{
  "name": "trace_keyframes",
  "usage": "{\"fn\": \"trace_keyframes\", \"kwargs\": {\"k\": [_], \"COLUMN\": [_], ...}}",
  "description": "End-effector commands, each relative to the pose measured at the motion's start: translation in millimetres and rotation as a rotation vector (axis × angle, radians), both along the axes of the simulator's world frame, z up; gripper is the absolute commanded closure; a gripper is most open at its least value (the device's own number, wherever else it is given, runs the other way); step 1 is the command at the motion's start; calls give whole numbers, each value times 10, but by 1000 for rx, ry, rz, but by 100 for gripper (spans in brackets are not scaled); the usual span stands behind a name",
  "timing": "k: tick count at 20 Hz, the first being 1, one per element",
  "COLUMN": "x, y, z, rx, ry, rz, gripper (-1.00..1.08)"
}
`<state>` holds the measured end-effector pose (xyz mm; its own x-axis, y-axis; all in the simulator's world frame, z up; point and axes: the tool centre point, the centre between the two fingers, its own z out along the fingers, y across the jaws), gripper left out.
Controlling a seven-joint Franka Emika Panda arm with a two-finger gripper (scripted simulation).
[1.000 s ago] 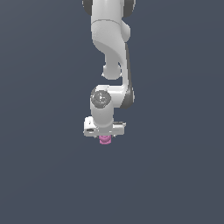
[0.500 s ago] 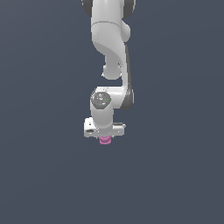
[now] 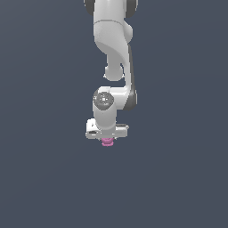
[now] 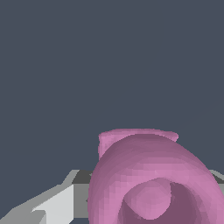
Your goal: Pick up the object and move it to a goal position.
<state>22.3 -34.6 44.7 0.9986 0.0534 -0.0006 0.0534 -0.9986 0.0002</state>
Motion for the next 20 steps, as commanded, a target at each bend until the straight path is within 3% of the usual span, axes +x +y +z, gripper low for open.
{"fn": "trace_keyframes", "kwargs": {"k": [1, 9, 20], "x": [-11, -117, -365], "y": [50, 373, 1161], "z": [66, 496, 1551], "rx": [0, 0, -2], "ry": [-1, -1, -1], "rz": [1, 1, 1], "gripper": [108, 108, 108]}}
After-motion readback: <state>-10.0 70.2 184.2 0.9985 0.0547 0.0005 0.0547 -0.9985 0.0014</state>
